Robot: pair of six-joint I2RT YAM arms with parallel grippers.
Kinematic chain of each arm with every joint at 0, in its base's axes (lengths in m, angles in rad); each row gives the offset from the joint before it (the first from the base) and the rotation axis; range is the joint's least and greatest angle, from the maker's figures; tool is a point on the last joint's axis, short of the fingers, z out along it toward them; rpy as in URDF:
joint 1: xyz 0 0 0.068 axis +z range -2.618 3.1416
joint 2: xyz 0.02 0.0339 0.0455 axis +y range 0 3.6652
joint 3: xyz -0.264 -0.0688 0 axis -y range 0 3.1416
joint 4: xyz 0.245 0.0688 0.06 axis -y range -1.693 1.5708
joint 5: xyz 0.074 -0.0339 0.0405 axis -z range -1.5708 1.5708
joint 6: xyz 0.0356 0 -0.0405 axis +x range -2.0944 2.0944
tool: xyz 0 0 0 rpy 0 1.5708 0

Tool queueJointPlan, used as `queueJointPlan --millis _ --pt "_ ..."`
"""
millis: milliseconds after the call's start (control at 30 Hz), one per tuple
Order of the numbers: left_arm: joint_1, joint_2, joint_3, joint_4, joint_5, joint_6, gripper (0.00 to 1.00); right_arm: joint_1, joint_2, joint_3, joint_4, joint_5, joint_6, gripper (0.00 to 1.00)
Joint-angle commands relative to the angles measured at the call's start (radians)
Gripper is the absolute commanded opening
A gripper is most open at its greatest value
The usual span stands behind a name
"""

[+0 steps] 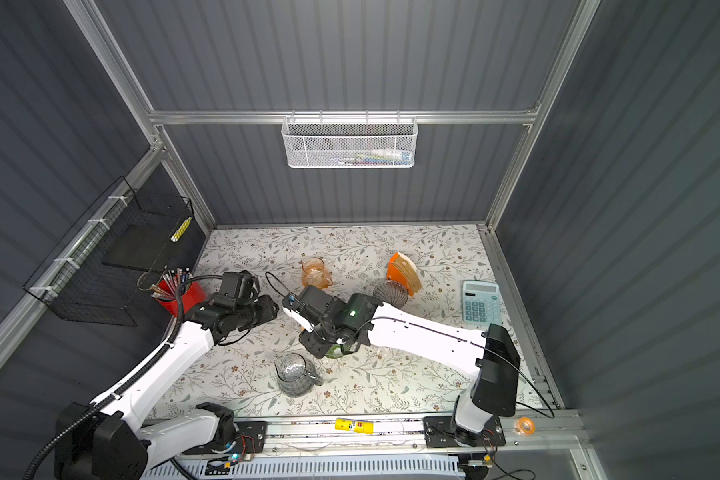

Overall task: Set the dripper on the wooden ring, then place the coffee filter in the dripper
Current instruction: 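Lift the wooden ring stand and carry it toward the clear glass pitcher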

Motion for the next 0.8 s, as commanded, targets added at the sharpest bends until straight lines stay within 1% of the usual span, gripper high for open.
queueJointPlan --millis 0,233,767 --pt "0.055 -0.025 -0.019 -0.006 -0.011 -0.007 0.46 0.028 -0.003 -0.005 0.001 -0.042 -0.004 0.26" --pt "0.09 -0.031 -0.001 -0.042 -0.067 0.013 0.47 0.056 0.061 0.04 -0.016 -0.081 -0.006 0.26" --pt "0.194 -0.082 -0.06 -0.028 -0.038 0.023 0.46 0.087 0.213 0.192 -0.099 -0.124 -0.054 0.26"
